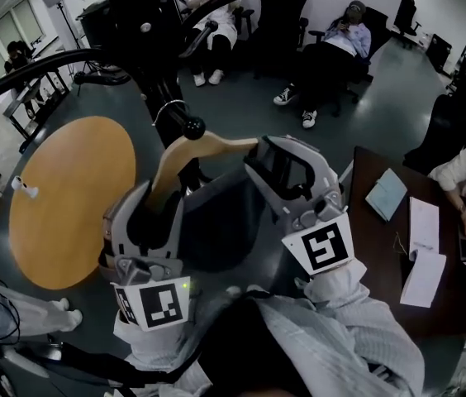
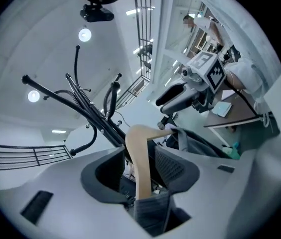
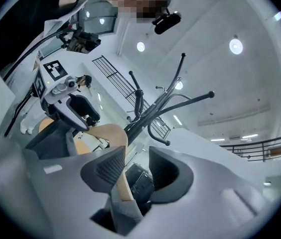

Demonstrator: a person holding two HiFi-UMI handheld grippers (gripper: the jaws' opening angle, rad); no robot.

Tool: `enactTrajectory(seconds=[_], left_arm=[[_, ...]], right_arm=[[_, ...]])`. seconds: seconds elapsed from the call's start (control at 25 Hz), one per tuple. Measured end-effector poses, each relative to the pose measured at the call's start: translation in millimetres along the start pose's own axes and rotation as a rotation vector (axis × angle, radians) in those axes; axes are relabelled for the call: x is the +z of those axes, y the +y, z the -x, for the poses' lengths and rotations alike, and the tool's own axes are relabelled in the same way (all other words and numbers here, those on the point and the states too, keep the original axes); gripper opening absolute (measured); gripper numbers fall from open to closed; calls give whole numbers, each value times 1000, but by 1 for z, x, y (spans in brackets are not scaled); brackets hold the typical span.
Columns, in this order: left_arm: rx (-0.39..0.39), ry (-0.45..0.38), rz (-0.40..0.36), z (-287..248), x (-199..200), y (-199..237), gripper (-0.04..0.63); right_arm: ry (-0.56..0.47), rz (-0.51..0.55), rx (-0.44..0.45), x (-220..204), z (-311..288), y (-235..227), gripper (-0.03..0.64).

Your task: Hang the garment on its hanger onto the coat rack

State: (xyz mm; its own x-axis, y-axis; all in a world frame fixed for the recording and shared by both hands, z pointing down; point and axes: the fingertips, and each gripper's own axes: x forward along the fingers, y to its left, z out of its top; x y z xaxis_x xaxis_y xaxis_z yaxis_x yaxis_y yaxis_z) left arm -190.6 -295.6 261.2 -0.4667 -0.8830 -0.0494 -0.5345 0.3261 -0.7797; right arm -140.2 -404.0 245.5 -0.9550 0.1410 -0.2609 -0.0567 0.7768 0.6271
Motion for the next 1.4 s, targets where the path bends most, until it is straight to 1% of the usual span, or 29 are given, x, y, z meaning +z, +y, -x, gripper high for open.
enactTrajectory(seconds=[0.08, 0.16, 0.24, 0.32, 0.4, 0.44, 0.48, 0.56, 0.6, 0.68, 0.8, 0.96, 1.08, 1.16, 1.4], left_arm=[[7, -64, 47, -1, 16, 2, 175], [35, -126, 103, -4, 32, 3, 175], [80, -178, 171, -8, 44, 6, 173], [113, -212, 267, -12, 51, 6, 173], [117, -239, 371, -17, 56, 2, 173], [110, -256, 414, -19, 60, -1, 170], [101, -273, 448, -21, 65, -5, 149], [72, -299, 492, -27, 72, -13, 49], [51, -303, 509, -31, 75, -19, 32], [2, -299, 550, -40, 77, -32, 12], [-67, -293, 621, -52, 78, -49, 5], [-130, -287, 697, -69, 79, -62, 5], [-166, -268, 732, -80, 78, -72, 5], [-179, -261, 735, -84, 78, -75, 5], [-206, -280, 719, -91, 84, -79, 5]], right_arm=[[10, -24, -56, -1, 7, -8, 141], [20, -52, -123, -4, 13, -16, 119], [42, -85, -200, -10, 18, -24, 69], [73, -116, -270, -15, 23, -29, 22], [96, -141, -312, -20, 26, -29, 3], [102, -158, -324, -21, 27, -29, 3], [105, -179, -335, -22, 29, -29, 2], [111, -223, -355, -25, 34, -31, 2], [119, -244, -362, -28, 36, -32, 2], [146, -278, -376, -35, 43, -34, 2], [188, -310, -405, -43, 55, -39, 2], [231, -322, -424, -50, 63, -45, 2], [265, -322, -433, -56, 71, -46, 2], [280, -327, -439, -58, 75, -48, 0], [292, -315, -456, -60, 79, -52, 0]])
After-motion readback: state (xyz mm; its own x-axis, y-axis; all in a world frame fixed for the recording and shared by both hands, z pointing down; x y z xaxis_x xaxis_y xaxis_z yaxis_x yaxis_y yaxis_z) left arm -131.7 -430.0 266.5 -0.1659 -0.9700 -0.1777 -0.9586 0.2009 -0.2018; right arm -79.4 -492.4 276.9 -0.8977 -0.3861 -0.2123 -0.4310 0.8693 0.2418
